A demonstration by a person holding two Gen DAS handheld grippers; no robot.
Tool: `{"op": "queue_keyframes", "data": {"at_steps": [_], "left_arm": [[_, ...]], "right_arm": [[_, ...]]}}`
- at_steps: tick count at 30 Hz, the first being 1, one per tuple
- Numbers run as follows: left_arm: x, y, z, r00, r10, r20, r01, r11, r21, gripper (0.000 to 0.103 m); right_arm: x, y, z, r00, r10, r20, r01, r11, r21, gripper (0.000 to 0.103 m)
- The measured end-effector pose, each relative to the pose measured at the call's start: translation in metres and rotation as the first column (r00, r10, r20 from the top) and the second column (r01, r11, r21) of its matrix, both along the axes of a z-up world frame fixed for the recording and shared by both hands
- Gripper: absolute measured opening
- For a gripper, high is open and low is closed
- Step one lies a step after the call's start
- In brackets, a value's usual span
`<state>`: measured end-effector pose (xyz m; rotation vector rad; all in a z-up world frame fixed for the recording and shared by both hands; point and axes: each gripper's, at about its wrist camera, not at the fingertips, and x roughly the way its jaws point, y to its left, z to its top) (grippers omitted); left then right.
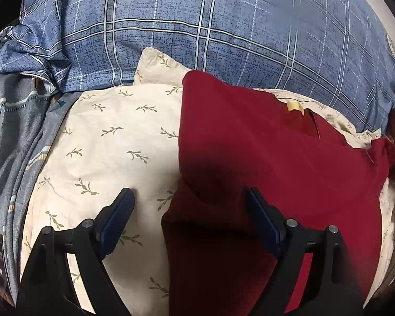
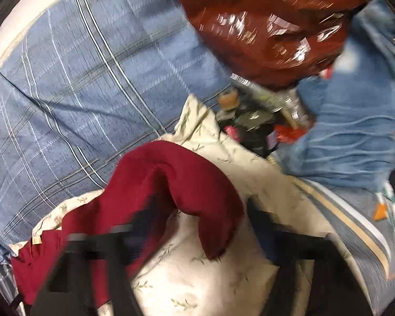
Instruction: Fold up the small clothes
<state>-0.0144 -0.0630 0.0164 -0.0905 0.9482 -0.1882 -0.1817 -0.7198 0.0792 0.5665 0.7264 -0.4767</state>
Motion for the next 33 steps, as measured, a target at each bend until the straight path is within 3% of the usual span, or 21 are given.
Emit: {"op": "queue_keyframes", "data": {"at_steps": [4,8,11,14,15,16,18,20,23,24,26,28,31,33], "left_arm": [[0.0,0.006,0.005,1.0,0.009,0.007,-0.009,1.0,-0.018,0.087],[-0.003,0.015,0.016,0.999,0.022,0.03,-0.021,0.999,-0.04,0.087],[-0.006,0.023,0.023,0.998,0.037,0.041,-0.034,0.997,-0.07,0.087],[-0.009,0.034,0.03,0.997,0.056,0.057,-0.05,0.995,-0.091,0.087],[-0.009,0.035,0.032,0.996,0.06,0.06,-0.054,0.994,-0.095,0.087],[-0.01,0.04,0.034,0.996,0.067,0.064,-0.06,0.993,-0.105,0.087],[-0.01,0.045,0.036,0.995,0.075,0.069,-0.067,0.99,-0.123,0.087],[-0.008,0.049,0.036,0.994,0.086,0.07,-0.077,0.989,-0.129,0.087],[-0.006,0.052,0.036,0.993,0.087,0.075,-0.076,0.987,-0.141,0.087],[-0.005,0.053,0.035,0.993,0.092,0.074,-0.081,0.987,-0.14,0.087],[-0.002,0.054,0.033,0.994,0.089,0.068,-0.078,0.985,-0.153,0.087],[0.0,0.055,0.033,0.994,0.089,0.063,-0.077,0.983,-0.169,0.087],[-0.002,0.051,0.037,0.994,0.069,0.081,-0.053,0.981,-0.189,0.087],[-0.004,0.045,0.04,0.994,0.047,0.098,-0.028,0.982,-0.189,0.087]], "right_arm": [[-0.02,0.018,0.054,0.991,0.085,0.101,-0.085,0.996,-0.003,0.006],[-0.043,0.046,0.142,0.958,0.21,0.195,-0.213,0.977,-0.01,0.006],[-0.037,0.089,0.191,0.896,0.379,0.233,-0.386,0.922,-0.014,0.006],[-0.012,0.155,0.215,0.793,0.56,0.24,-0.579,0.816,0.007,0.007],[0.004,0.186,0.213,0.744,0.627,0.232,-0.65,0.759,0.032,0.007],[0.015,0.205,0.21,0.715,0.663,0.222,-0.686,0.726,0.046,0.007],[0.056,0.266,0.186,0.626,0.754,0.2,-0.778,0.62,0.101,0.007],[0.087,0.313,0.156,0.578,0.794,0.187,-0.816,0.559,0.149,0.007],[0.14,0.377,0.095,0.541,0.818,0.197,-0.834,0.492,0.249,0.007],[0.154,0.392,0.075,0.538,0.819,0.198,-0.832,0.48,0.279,0.009],[0.184,0.421,0.025,0.543,0.815,0.204,-0.797,0.424,0.429,0.016],[0.191,0.432,-0.004,0.556,0.82,0.137,-0.751,0.425,0.506,0.044],[0.168,0.41,0.002,0.587,0.797,0.143,-0.757,0.477,0.447,0.048],[0.134,0.379,0.022,0.616,0.77,0.165,-0.764,0.534,0.362,0.059]]}}
